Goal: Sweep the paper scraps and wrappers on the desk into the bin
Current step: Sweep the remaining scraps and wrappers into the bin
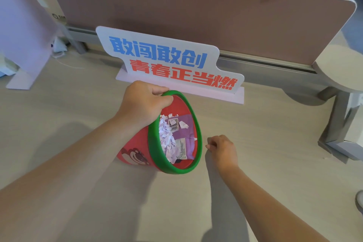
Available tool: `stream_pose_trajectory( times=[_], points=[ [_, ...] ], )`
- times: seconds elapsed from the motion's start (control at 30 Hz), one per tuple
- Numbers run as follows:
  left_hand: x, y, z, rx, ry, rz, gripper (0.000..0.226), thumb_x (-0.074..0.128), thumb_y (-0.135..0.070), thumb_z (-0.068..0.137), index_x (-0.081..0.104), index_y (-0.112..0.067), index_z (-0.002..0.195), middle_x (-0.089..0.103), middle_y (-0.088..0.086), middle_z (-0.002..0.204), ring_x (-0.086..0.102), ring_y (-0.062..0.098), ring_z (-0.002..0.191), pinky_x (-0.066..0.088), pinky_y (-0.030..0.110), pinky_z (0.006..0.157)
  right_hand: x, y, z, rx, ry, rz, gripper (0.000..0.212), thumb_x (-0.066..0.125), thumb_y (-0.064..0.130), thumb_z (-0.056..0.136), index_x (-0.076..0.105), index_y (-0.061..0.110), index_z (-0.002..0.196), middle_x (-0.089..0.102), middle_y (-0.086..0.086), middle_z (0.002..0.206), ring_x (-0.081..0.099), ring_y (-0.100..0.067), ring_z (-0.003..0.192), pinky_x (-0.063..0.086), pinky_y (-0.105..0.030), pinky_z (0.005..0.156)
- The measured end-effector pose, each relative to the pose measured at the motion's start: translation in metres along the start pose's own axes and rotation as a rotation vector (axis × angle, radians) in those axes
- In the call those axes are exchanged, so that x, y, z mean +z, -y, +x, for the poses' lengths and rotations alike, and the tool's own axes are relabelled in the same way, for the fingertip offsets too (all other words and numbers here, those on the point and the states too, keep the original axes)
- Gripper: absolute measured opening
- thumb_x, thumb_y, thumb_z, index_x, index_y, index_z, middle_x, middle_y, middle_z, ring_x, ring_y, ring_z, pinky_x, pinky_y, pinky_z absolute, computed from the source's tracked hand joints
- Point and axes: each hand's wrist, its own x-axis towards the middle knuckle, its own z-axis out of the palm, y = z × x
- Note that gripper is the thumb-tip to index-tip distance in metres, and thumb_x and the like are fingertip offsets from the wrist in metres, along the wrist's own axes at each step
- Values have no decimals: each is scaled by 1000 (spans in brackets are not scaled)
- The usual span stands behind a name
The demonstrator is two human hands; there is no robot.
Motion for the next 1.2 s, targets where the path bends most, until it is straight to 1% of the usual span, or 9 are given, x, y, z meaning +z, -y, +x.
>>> stream_pose_trajectory(
  times=[0.23, 0.33, 0.43, 0.5, 0.63, 0.77, 0.9, 1.03, 1.2],
  points=[
    [-4, 2, 2, -17, -16, 3, 31, 70, -18, 77, 72, -16, 109, 74, -5, 96, 66, 4, 87, 45, 6, 69, 2, 3, -5, -17, 7, -178, 20, 50, 1, 82, 59, 16, 74, 40, 3, 68, 48, -27, 72, 29, -28, 60],
    [-6, 2, 1, -33, -19, -9, 32, 70, -18, 77, 71, -15, 110, 73, -4, 103, 65, 2, 91, 44, 5, 72, 2, 11, -3, 10, 52, -224, 19, 47, 0, 81, 64, 7, 85, 45, -4, 78, 55, -32, 84, 31, -27, 63],
    [-7, 3, -1, -32, -11, -27, 33, 71, -18, 77, 71, -15, 110, 72, -3, 106, 64, 1, 93, 46, 10, 79, -11, 24, 0, 175, 20, 9, 17, 47, 3, 86, 64, 5, 89, 61, -8, 90, 59, -28, 86, 38, -25, 69],
    [-9, 5, -3, -19, -1, -22, 33, 71, -18, 76, 72, -16, 109, 72, -3, 106, 64, 1, 94, 44, 10, 79, -26, 49, -9, 196, -119, 258, 15, 48, 3, 87, 60, 10, 80, 61, -2, 79, 56, -20, 77, 36, -22, 65],
    [-11, 5, -6, -2, 5, 5, 33, 71, -19, 76, 72, -18, 109, 73, -3, 104, 62, 0, 91, 44, 11, 80, -42, 126, -45, -127, -105, 424, 17, 54, 4, 86, 59, 12, 72, 57, 6, 63, 53, -2, 56, 35, -8, 51],
    [-12, 1, -10, 20, 26, 0, 31, 71, -17, 77, 72, -19, 108, 73, -5, 103, 61, -1, 91, 43, 12, 81, -19, 150, -59, -414, 34, 284, 14, 53, -3, 83, 66, 2, 84, 69, -12, 81, 59, -23, 76, 46, -19, 71],
    [-16, 4, -12, 33, 35, 8, 32, 71, -20, 77, 71, -18, 110, 72, -5, 107, 63, 2, 97, 45, 16, 86, -31, 123, -59, -206, -211, 452, 9, 62, 11, 84, 71, 14, 85, 68, 4, 83, 56, -6, 74, 35, 1, 68],
    [-18, 8, -15, 58, 52, -14, 29, 70, -19, 78, 73, -22, 106, 73, -9, 100, 63, -5, 86, 41, 1, 71, -44, 87, -60, 70, -252, 569, 12, 71, 17, 78, 60, 16, 73, 58, 4, 66, 52, -10, 62, 40, -13, 59],
    [-19, 7, -22, 81, 53, -42, 26, 69, -16, 78, 73, -24, 103, 72, -16, 89, 62, -9, 81, 41, 2, 69, -42, 111, -64, 25, -162, 584, 21, 77, 19, 72, 59, 18, 63, 56, 8, 54, 48, 1, 47, 40, -11, 49]
  ],
)
